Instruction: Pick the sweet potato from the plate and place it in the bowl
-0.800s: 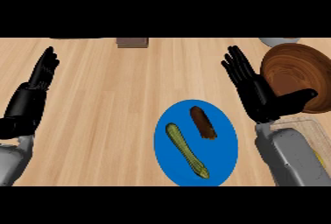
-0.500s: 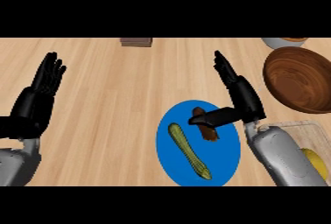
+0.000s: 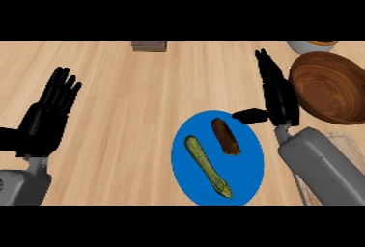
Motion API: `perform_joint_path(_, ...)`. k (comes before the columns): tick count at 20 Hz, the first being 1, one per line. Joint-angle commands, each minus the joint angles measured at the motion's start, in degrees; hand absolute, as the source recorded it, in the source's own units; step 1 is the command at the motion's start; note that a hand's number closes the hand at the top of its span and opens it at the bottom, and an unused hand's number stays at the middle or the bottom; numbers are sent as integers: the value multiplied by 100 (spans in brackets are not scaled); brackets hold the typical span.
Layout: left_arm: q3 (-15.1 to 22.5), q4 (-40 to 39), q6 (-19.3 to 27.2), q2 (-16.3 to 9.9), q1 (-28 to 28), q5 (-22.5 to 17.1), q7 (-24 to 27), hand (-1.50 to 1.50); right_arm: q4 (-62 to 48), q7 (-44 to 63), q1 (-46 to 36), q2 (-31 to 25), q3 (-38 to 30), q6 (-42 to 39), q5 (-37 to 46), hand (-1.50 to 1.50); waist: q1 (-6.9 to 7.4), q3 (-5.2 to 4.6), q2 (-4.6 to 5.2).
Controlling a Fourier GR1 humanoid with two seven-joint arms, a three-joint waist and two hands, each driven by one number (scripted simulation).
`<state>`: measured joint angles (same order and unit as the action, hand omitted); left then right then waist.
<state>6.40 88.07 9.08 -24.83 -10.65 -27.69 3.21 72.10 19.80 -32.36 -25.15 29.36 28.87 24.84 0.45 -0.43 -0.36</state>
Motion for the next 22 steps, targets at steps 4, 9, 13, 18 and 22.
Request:
perform_joint_path(4,-182,88,-316,-12,233,-292,30,0,-533,2027,-1339,-107,687,-1616,1316,-150,120,15,-9)
perform_joint_path(9,2,100,-207,67,126,-115,-9,0,-1127,3094,-1703,199,1137,-4057,691,-150,203,-6,10)
perform_joint_path(13,9,56,-351,65,326,-137,103,0,-1454,4146,-2033,860,1012,-5653,-112,-150,244,-3,8)
perform_joint_path(18,-148,108,-311,49,244,-262,-107,0,-1750,5270,-2727,1958,632,-6178,-632,-150,62,30,3)
perform_joint_path(22,-157,340,-279,20,230,-265,-277,0,-2375,5443,-3154,2180,563,-6163,-563,-150,68,36,9)
